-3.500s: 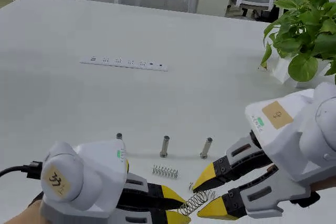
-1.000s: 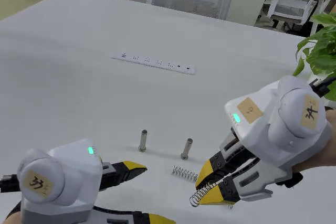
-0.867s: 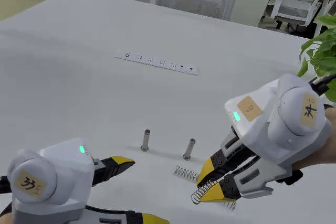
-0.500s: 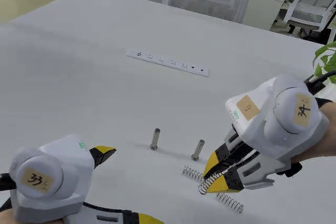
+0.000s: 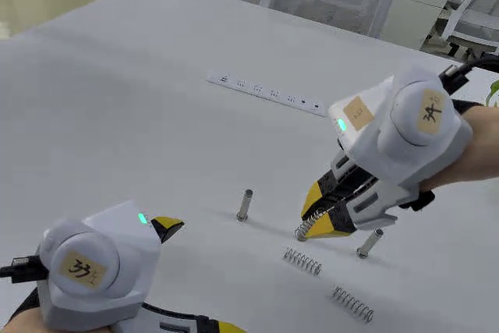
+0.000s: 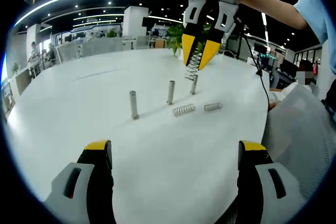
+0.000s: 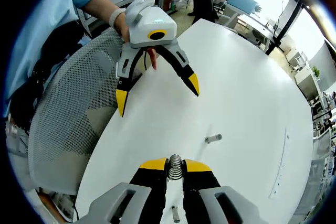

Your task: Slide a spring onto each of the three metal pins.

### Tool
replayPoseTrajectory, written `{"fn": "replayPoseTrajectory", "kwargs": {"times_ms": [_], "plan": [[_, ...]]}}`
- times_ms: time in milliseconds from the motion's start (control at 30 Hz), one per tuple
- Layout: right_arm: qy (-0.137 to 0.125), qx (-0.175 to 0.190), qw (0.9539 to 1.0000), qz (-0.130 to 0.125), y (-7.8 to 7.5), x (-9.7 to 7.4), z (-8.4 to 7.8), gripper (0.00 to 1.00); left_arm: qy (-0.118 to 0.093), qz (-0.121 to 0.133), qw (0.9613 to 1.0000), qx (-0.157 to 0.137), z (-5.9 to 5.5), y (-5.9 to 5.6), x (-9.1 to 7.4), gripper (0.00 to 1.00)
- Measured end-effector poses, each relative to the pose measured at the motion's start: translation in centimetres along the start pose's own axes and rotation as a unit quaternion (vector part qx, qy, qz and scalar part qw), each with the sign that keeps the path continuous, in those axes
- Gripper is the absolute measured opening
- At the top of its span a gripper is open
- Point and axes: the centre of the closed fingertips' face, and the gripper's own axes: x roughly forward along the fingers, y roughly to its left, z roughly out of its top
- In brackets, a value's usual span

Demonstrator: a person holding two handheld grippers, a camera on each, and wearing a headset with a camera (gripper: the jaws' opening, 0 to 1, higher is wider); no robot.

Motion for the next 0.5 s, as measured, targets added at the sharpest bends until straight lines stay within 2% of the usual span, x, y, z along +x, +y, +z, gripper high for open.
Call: {"fn": "replayPoseTrajectory", "kwargs": {"times_ms": [333, 500], "plan": [[0.018, -0.027, 0.9995, -0.001, -3.6, 0.3, 0.5, 0.07, 0.002, 0.004, 1.0, -0.004, -0.3, 0.3, -0.2, 0.99], [0.025, -0.039, 0.9989, 0.0, -4.8, 0.6, 1.0, 0.07, -0.002, 0.004, 1.0, -0.005, -0.2, 0.4, -0.3, 0.99]]}}
